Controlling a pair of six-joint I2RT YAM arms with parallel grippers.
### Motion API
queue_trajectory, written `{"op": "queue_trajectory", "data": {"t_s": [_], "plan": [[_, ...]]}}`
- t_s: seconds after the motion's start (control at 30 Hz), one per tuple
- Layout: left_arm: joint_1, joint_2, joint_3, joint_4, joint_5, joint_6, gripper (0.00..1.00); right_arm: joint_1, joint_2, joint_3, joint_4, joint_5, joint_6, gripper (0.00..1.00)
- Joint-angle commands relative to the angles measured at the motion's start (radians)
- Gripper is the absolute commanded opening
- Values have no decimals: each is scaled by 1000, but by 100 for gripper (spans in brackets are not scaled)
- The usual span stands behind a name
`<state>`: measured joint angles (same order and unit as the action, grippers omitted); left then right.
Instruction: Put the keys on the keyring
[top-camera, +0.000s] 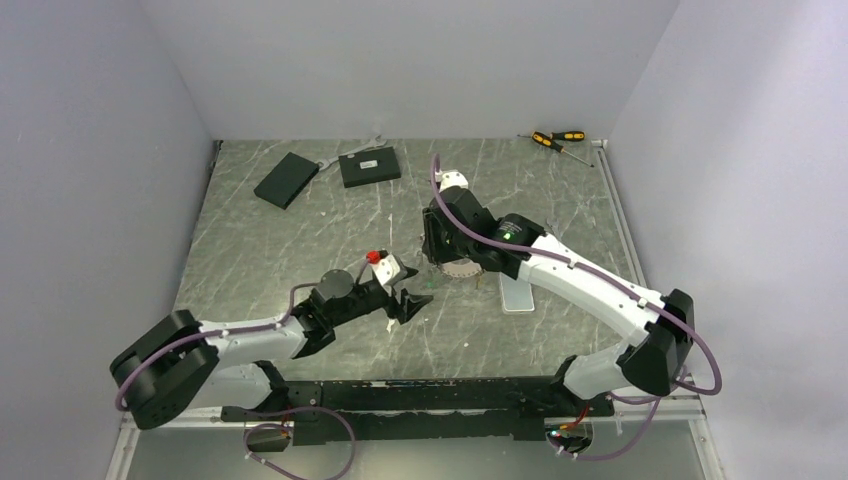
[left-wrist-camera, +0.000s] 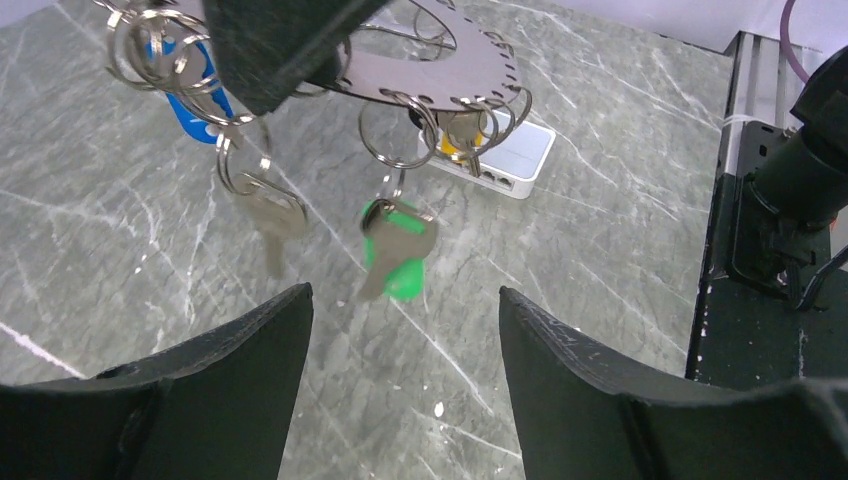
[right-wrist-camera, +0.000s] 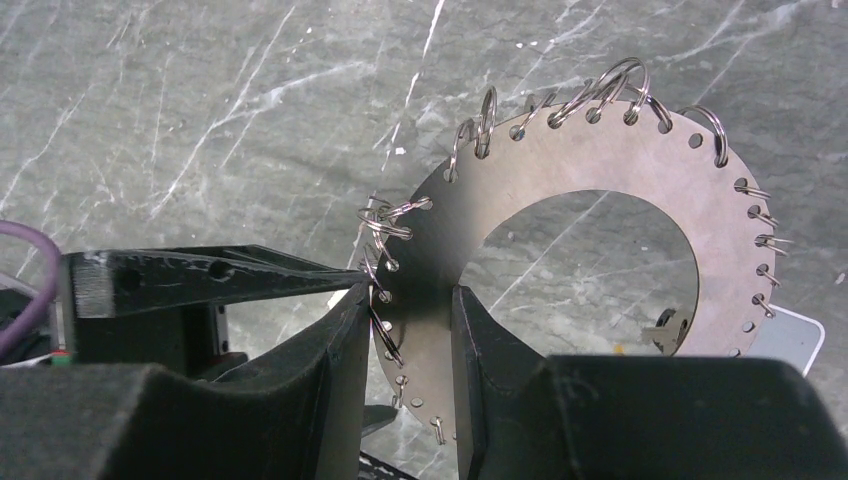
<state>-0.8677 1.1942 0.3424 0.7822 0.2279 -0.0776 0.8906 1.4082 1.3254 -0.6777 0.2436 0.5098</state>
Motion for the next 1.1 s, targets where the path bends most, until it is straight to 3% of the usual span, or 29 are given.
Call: {"op": "queue_trajectory", "data": {"t_s": [0.0, 0.77, 0.97, 1.07], "plan": [[-25, 64, 26, 208, -2, 65, 73, -4, -56, 58, 1, 38, 15, 0], [-40, 252, 110, 359, 4, 85, 66, -4, -113, 26, 30, 17, 13, 0], [-40, 310, 127, 429, -19, 85, 61, -4, -115, 26, 29, 19, 13, 0], [-40, 321, 136, 440, 0, 85, 52, -4, -116, 26, 26, 22, 12, 0]]}}
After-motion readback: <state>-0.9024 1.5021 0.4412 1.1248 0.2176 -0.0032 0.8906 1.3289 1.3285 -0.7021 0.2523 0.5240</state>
